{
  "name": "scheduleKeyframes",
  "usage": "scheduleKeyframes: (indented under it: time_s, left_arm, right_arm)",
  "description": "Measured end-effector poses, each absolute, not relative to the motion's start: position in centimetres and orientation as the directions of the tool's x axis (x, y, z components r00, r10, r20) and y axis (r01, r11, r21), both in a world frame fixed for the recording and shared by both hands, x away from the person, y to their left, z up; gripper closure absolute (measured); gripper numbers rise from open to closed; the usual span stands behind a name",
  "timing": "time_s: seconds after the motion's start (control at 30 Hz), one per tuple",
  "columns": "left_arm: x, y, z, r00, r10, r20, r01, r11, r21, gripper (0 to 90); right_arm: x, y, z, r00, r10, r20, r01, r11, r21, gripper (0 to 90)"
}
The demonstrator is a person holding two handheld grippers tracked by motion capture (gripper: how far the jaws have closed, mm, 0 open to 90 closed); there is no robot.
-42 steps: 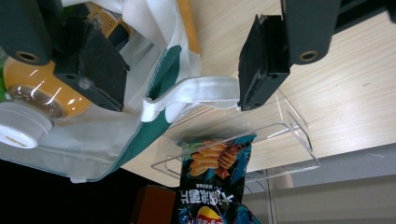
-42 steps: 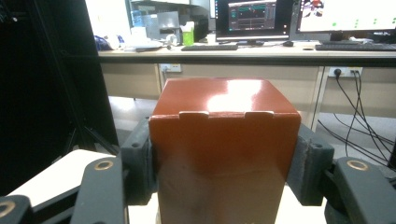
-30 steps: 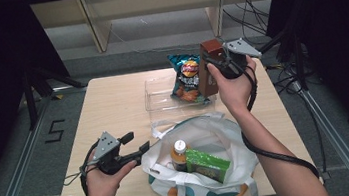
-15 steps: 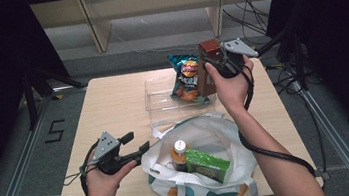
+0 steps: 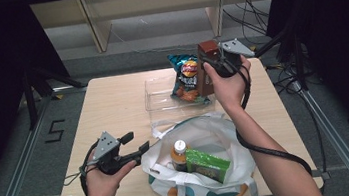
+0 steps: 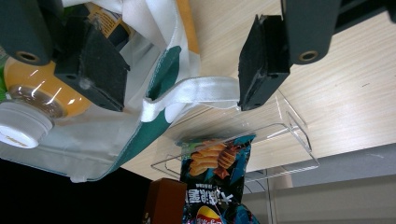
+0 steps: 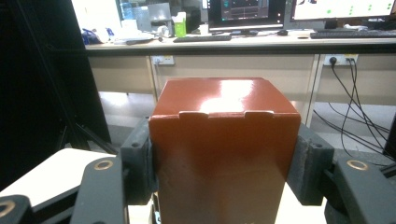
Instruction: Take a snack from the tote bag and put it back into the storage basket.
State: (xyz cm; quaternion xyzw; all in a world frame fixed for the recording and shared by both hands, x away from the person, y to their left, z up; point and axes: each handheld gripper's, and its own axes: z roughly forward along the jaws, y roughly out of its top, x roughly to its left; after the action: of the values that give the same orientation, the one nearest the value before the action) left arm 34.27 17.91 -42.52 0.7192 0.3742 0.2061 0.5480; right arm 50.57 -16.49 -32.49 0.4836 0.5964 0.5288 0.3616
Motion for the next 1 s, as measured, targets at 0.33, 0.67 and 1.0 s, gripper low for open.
scheduleKeyframes:
  time_s: [0.33, 0.67, 1.0]
  left_arm:
    - [34.3, 17.9, -42.5, 0.635, 0.764, -0.112, 0.312, -0.121, 0.942, 32.3]
    - [34.3, 17.9, -42.5, 0.636, 0.763, -0.114, 0.313, -0.12, 0.942, 32.3]
    - [34.3, 17.9, -42.5, 0.637, 0.763, -0.114, 0.312, -0.12, 0.942, 32.3]
  right_arm:
    - [50.9, -16.2, -32.8, -0.255, 0.963, 0.088, 0.207, -0.035, 0.978, 39.0]
    - [51.3, -16.1, -33.2, -0.25, 0.964, 0.088, 0.216, -0.033, 0.976, 39.0]
    - [51.7, -15.9, -33.3, -0.259, 0.963, 0.075, 0.213, -0.018, 0.977, 39.0]
